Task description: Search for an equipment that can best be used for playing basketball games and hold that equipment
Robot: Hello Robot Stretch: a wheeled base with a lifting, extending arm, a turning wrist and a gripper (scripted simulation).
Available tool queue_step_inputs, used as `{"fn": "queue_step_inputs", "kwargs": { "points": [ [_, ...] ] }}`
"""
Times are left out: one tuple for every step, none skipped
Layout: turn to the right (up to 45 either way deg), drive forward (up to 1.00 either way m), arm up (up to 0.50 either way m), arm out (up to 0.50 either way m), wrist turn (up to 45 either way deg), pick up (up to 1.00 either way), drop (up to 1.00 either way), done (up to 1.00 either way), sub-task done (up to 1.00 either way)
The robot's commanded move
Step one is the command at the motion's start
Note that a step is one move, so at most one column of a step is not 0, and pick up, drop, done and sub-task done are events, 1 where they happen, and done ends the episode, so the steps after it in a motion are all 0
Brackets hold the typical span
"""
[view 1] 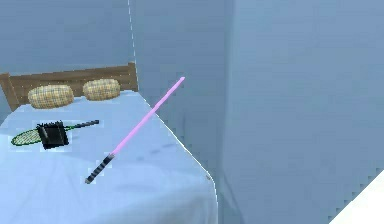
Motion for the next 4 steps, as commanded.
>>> {"fn": "queue_step_inputs", "kwargs": {
  "points": [
    [0.0, 0.00, 0.00, 0.00, 24.0, 0.00, 0.00, 0.00, 0.00],
    [0.0, 0.00, -0.28, 0.00, 0.0, 0.00, 0.00, 0.00, 0.00],
    [0.0, 0.00, 0.00, 0.00, 0.0, 1.00, 0.00, 0.00, 0.00],
    [0.0, 0.00, 0.10, 0.00, 0.0, 0.00, 0.00, 0.00, 0.00]
  ]
}}
